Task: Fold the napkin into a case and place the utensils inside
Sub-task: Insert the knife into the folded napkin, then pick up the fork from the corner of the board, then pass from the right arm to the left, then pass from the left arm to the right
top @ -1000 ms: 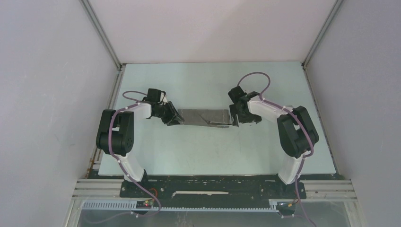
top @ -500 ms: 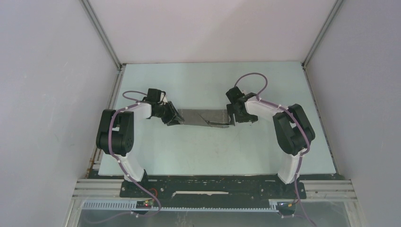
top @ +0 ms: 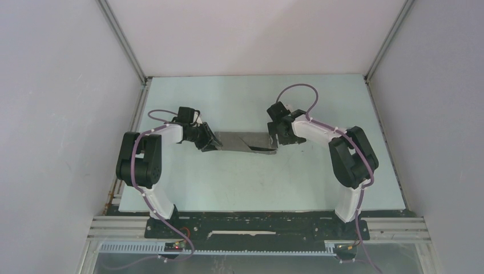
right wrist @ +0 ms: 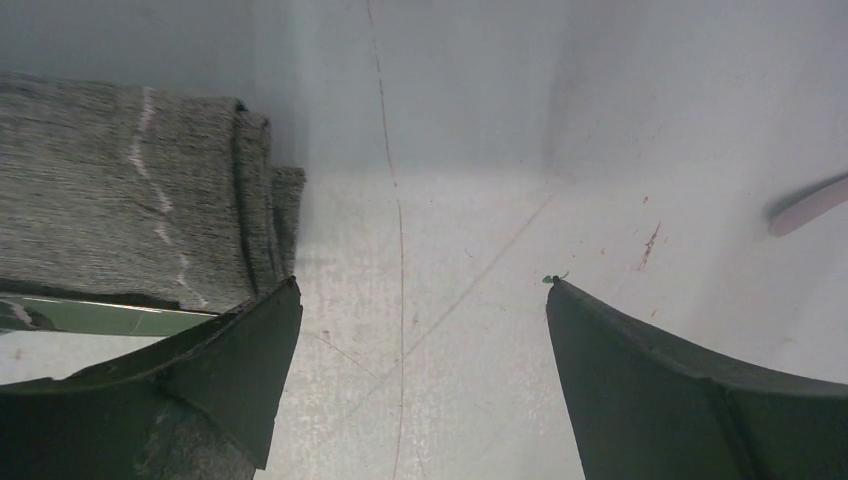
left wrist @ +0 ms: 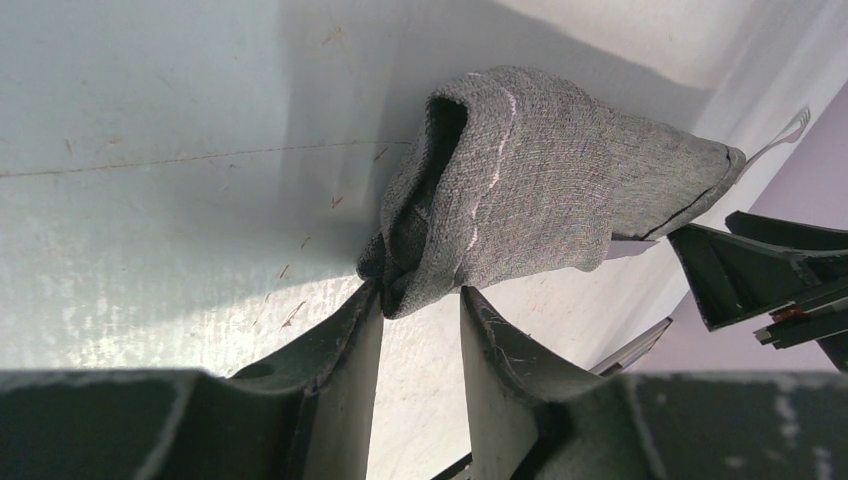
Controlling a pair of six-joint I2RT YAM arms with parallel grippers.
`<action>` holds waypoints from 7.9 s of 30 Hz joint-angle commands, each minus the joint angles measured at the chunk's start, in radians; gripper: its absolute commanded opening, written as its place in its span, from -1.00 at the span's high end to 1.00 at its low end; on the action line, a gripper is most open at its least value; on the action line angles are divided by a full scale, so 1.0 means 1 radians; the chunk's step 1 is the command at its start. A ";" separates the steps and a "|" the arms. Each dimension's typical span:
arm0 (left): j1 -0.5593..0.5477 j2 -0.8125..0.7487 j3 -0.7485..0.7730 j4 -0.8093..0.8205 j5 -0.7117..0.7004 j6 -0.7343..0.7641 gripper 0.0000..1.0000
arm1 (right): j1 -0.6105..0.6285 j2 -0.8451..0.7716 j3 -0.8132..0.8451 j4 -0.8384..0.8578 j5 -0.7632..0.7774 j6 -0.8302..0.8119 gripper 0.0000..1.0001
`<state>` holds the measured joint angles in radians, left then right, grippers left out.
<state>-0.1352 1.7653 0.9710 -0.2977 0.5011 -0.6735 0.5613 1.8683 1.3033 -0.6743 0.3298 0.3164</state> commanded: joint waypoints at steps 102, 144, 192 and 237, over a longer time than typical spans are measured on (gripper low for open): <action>-0.070 -0.251 -0.053 0.145 0.184 -0.045 -0.01 | -0.565 0.128 -0.009 0.233 -0.272 -0.987 -0.19; -0.093 -0.219 -0.007 0.060 0.111 0.005 0.03 | -0.701 0.422 0.497 -0.307 -0.371 -1.306 0.07; -0.481 -0.525 -0.149 0.497 -0.151 -0.218 -0.51 | -0.168 -0.480 -0.402 0.842 -1.501 0.142 1.00; -0.464 -0.696 -0.236 0.400 -0.445 -0.452 1.00 | 0.493 -0.390 0.018 0.259 -0.046 0.053 0.12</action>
<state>-0.5999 1.0866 0.7338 0.0471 0.0807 -1.1030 1.0233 1.4712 1.2560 -0.3706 0.1619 0.3878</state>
